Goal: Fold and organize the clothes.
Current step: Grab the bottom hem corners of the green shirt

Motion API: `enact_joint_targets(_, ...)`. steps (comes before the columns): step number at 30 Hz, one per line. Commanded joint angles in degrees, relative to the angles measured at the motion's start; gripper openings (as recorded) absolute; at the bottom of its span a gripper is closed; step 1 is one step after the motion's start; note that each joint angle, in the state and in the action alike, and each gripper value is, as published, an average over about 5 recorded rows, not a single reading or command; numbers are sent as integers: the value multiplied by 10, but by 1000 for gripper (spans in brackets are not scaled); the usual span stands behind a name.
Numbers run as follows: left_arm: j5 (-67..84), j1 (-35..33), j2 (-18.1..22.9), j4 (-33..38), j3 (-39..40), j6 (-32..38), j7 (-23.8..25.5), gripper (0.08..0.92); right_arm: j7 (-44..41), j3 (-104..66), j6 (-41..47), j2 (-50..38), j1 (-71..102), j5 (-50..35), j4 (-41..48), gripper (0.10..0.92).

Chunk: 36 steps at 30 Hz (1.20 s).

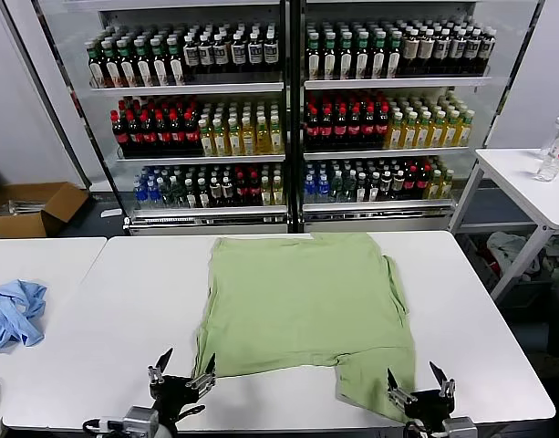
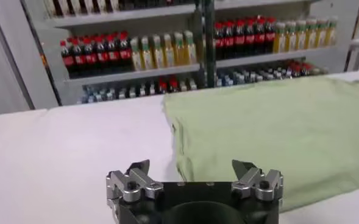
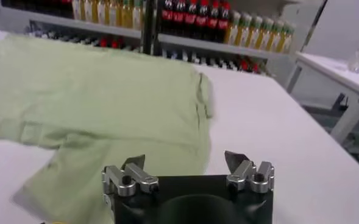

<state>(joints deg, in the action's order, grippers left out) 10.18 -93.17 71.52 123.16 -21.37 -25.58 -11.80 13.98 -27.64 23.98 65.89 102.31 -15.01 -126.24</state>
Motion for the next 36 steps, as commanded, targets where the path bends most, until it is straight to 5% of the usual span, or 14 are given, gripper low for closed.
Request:
enact_joint_targets(1, 3, 30, -6, -53, 25, -43, -3, 822, 0, 8, 6, 2, 11, -1, 10, 823)
enact_joint_targets(8, 37, 23, -6, -49, 23, -63, -3, 672, -7, 16, -2, 1, 8, -9, 15, 759)
enact_joint_targets(27, 92, -1, -14, -22, -5, 14, 31, 130, -25, -9, -14, -14, 1, -66, -8, 213)
enact_joint_targets(31, 108, -6, -17, 3, -16, 34, 36, 88, -27, -27, -29, -22, -7, -76, -38, 117)
enact_joint_targets(36, 137, -9, -26, 45, -38, 53, 40, 84, -28, -61, -38, -48, -28, -101, -79, 106)
